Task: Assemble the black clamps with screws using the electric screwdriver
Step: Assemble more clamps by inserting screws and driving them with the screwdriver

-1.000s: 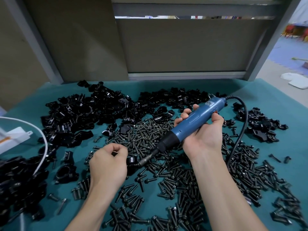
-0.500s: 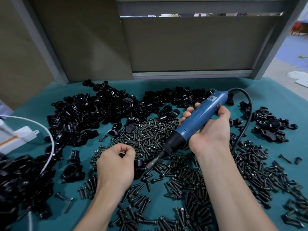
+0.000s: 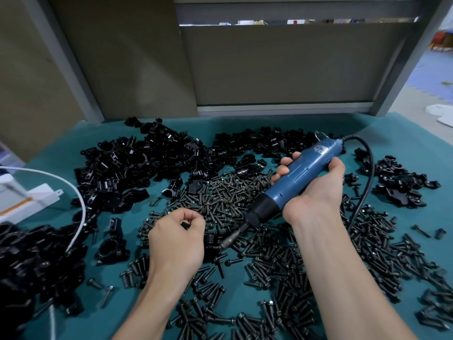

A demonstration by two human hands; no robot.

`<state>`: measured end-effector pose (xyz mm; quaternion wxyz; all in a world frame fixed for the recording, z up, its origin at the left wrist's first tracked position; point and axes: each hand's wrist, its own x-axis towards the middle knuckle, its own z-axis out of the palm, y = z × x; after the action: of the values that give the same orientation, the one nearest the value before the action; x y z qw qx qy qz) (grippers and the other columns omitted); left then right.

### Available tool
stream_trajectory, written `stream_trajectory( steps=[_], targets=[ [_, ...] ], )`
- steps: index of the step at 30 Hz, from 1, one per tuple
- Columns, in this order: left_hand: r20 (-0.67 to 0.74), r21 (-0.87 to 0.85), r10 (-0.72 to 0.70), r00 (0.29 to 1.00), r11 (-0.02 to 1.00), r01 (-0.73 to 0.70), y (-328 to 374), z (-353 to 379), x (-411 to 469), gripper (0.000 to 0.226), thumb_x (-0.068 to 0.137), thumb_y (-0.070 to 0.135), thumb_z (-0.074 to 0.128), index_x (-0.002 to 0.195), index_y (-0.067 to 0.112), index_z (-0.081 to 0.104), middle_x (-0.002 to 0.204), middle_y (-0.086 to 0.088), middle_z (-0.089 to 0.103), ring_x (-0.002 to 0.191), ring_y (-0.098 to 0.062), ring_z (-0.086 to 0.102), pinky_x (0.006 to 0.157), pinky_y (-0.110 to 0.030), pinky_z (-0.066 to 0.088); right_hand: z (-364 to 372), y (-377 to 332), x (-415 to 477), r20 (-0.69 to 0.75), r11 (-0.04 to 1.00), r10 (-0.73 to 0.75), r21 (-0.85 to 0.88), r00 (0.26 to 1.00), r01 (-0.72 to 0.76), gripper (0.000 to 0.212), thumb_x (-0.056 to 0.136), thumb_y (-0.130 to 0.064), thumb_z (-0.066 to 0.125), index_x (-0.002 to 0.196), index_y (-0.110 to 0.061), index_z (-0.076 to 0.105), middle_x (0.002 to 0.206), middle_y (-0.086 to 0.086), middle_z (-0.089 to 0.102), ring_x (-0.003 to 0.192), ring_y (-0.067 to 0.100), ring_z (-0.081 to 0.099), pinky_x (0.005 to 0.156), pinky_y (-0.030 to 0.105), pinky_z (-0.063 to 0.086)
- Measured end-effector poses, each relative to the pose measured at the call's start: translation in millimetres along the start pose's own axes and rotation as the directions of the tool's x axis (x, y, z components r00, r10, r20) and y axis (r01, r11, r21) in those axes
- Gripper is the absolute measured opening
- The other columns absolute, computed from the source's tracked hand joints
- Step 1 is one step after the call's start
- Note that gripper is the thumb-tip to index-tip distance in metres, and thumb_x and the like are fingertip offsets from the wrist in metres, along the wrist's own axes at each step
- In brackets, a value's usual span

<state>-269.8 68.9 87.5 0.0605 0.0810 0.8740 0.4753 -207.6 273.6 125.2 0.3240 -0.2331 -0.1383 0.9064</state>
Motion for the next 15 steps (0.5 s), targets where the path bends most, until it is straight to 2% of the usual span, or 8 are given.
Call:
stream_trajectory(
  steps=[5, 9, 15],
  targets=[
    [0.009, -0.013, 0.005, 1.000, 1.000, -0.005, 0.3, 0.7, -1.7, 0.020, 0.097, 0.019, 0.064, 0.080, 0.030, 0.070, 0.035, 0.012, 0.048, 0.028, -0.006, 0.033, 0.032, -0.015, 0.029, -1.5, 0.8, 1.3, -0.039, 0.997, 0.024, -0.071, 0.999, -0.026, 0.055, 0.097, -0.068, 0.047, 0.095, -0.014, 0.059, 0.088, 0.009, 0.066, 0.060, 0.021, 0.057, 0.065, 0.030, 0.051],
    [0.002, -0.025, -0.017, 1.000, 1.000, 0.017, -0.5, 0.2, 1.7, 0.022, 0.097, 0.018, 0.064, 0.080, 0.030, 0.070, 0.033, 0.012, 0.045, 0.027, -0.006, 0.034, 0.032, -0.013, 0.029, -2.9, 0.1, -1.0, 0.007, 0.999, 0.024, -0.042, 1.000, -0.024, 0.046, 0.096, -0.056, 0.054, 0.108, -0.012, 0.059, 0.096, 0.014, 0.067, 0.072, 0.027, 0.060, 0.076, 0.037, 0.052],
    [0.013, -0.035, -0.010, 1.000, 0.999, 0.011, -1.2, 1.0, 2.1, 0.022, 0.097, 0.018, 0.063, 0.079, 0.029, 0.070, 0.034, 0.012, 0.046, 0.027, -0.005, 0.033, 0.033, -0.013, 0.032, 0.7, 3.3, -2.8, -0.009, 0.999, -0.012, -0.037, 1.000, 0.012, 0.042, 0.099, -0.054, 0.050, 0.105, -0.013, 0.060, 0.088, 0.010, 0.065, 0.065, 0.023, 0.059, 0.069, 0.032, 0.052]
  ],
)
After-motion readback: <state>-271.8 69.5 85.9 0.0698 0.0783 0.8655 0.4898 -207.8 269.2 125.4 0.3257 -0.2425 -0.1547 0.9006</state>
